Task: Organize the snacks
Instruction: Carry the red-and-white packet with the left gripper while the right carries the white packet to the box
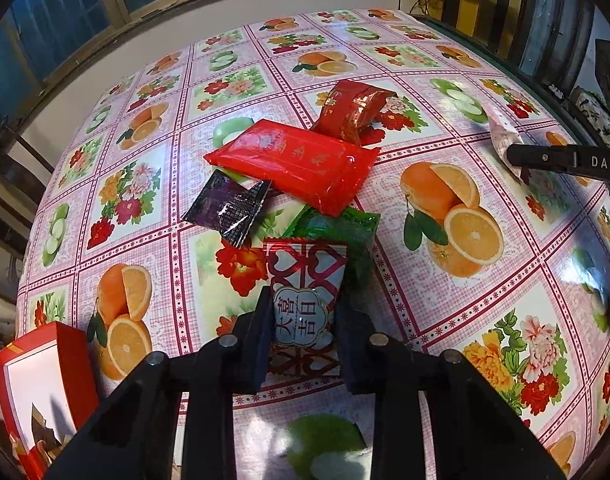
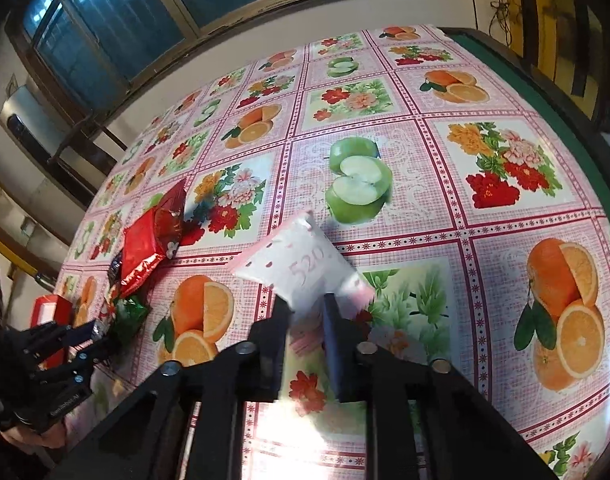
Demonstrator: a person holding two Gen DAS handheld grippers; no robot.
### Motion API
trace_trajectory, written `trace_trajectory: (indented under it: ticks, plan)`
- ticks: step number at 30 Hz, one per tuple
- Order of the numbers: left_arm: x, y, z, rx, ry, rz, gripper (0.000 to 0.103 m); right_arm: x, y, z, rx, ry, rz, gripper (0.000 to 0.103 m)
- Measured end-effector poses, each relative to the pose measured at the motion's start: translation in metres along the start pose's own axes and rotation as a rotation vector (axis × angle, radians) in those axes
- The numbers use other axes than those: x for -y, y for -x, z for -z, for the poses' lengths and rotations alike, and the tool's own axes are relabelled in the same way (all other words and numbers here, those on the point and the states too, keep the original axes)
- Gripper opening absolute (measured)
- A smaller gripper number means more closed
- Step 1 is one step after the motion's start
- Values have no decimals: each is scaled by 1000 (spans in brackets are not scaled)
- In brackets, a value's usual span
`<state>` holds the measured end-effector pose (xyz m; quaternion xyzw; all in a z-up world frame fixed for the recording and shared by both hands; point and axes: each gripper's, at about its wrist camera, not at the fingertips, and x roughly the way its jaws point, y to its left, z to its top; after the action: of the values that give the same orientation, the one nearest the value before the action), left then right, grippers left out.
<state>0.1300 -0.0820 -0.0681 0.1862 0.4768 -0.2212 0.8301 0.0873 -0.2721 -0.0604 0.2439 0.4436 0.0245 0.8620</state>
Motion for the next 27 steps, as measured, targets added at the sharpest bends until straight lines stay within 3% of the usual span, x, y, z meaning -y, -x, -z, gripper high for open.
trace_trajectory:
  ticks: [9,17,27]
  plan:
    - [1,21,19,47,67,18,27,5,11,-1,16,-84,-137,8]
    - [1,37,37,62,138,45,27,4,17,0,37,-106,-168,7]
    - [-3,80,53,147,185,45,27,-4,28,3,82,-99,-214,2]
